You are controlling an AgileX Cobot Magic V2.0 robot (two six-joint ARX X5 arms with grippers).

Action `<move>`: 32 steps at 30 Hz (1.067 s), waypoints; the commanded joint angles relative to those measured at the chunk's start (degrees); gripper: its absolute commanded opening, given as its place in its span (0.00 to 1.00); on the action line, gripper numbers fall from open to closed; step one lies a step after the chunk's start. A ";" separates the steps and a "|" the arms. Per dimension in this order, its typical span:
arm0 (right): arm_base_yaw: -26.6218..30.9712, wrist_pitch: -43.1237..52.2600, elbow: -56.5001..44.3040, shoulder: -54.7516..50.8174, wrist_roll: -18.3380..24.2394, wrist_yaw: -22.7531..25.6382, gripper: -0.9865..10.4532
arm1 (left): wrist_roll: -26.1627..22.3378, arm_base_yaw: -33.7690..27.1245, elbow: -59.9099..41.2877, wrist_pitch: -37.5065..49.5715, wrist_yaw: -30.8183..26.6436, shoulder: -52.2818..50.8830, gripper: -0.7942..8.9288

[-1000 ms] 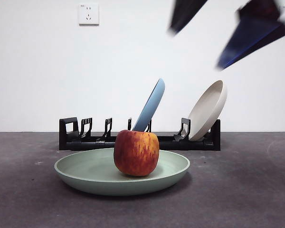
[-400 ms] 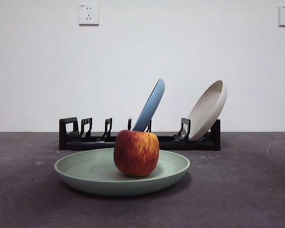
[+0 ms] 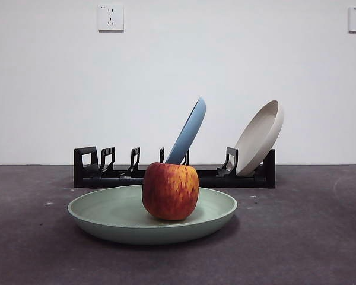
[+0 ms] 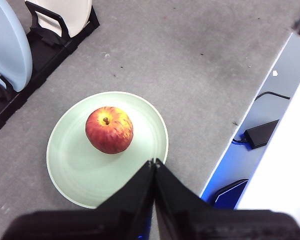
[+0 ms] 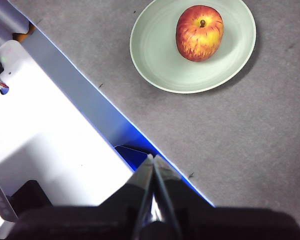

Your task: Take the green plate from the plate rack,put the plate on the table,take the apple from the table,put the apple in the plate

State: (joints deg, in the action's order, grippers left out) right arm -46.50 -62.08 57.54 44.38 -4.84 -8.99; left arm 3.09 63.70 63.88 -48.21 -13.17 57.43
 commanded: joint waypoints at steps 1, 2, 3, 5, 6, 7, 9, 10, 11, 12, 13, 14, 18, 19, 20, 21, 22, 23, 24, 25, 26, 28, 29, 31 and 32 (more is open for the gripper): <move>-0.11 0.22 0.07 -0.09 -0.85 0.13 0.09 | 0.28 0.07 0.15 0.15 -0.24 -0.11 0.08; -0.11 0.22 0.07 -0.11 -0.85 0.13 0.09 | 0.28 0.07 0.15 0.13 -0.22 -0.11 0.08; -0.11 0.20 0.07 -0.20 -0.85 0.13 0.09 | 0.28 0.07 0.15 0.15 -0.22 -0.11 0.08; -0.11 0.20 0.07 -0.20 -0.85 0.13 0.09 | 0.28 0.07 0.15 0.13 -0.22 -0.11 0.08; -0.11 0.17 0.07 -0.20 -0.85 0.13 0.09 | 0.28 0.07 0.15 0.13 -0.22 -0.11 0.08; -0.11 0.17 0.07 -0.20 -0.85 0.13 0.09 | 0.28 0.07 0.15 0.13 -0.22 -0.11 0.08; -0.11 0.17 0.07 -0.20 -0.85 0.13 0.09 | 0.28 0.07 0.15 0.13 -0.22 -0.11 0.08; -0.11 0.17 0.07 -0.20 -0.85 0.13 0.09 | 0.28 0.07 0.15 0.13 -0.22 -0.11 0.08; -0.11 0.17 0.07 -0.20 -0.85 0.13 0.09 | 0.28 0.07 0.15 0.13 -0.22 -0.11 0.08; -0.11 0.17 0.07 -0.20 -0.85 0.13 0.09 | 0.28 0.07 0.15 0.13 -0.22 -0.11 0.08; -0.11 0.17 0.07 -0.20 -0.85 0.13 0.09 | 0.28 0.07 0.15 0.13 -0.22 -0.11 0.08; -0.11 0.17 0.07 -0.20 -0.85 0.13 0.09 | 0.24 0.07 0.15 0.09 -0.22 -0.11 0.08; -0.11 0.20 0.07 -0.20 -0.85 0.13 0.09 | -1.79 -0.26 0.15 0.50 -0.79 -0.20 0.08; -0.11 0.17 0.07 -0.20 -0.85 0.13 0.09 | -2.40 -0.94 0.15 1.01 -2.01 -0.63 0.08; -0.11 0.17 0.07 -0.20 -0.85 0.13 0.09 | -3.32 -2.01 0.15 2.32 -3.74 -1.05 0.08; -0.11 0.17 0.07 -0.20 -0.85 0.13 0.09 | -4.46 -3.50 0.15 4.28 -4.79 -1.42 0.08; -0.11 0.15 0.07 -0.20 -0.85 0.13 0.09 | -5.77 -5.22 0.15 6.16 -4.79 -2.01 0.08; -0.11 0.17 0.07 -0.20 -0.85 0.13 0.09 | -7.72 -7.96 0.15 8.50 -4.35 -2.86 0.08; -0.11 0.17 0.07 -0.20 -0.85 0.13 0.09 | -8.74 -10.21 0.13 10.05 -4.02 -3.63 0.08; -0.11 0.15 0.07 -0.20 -0.85 0.11 0.09 | -9.53 -12.68 0.13 11.39 -3.41 -4.52 0.08; -0.11 0.15 0.07 -0.20 -0.85 0.13 0.09 | -10.58 -16.20 0.11 13.03 -2.16 -5.84 0.08; -0.11 0.15 0.07 -0.20 -0.85 0.13 0.09 | -11.39 -22.05 0.11 14.71 0.70 -8.02 0.08; -0.11 0.15 0.07 -0.20 -0.85 0.13 0.09 | -11.82 -25.66 0.04 15.34 2.73 -9.38 0.08; -0.11 0.15 0.07 -0.20 -0.85 0.13 0.09 | -12.85 -32.24 -0.74 17.22 6.40 -12.02 0.08; -0.11 0.15 0.07 -0.20 -0.85 0.13 0.09 | -13.42 -35.15 -1.42 18.25 7.76 -13.44 0.08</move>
State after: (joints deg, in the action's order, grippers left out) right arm -46.50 -62.11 57.54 44.27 -5.19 -8.97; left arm -8.29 31.64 63.35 -30.52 -6.72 45.08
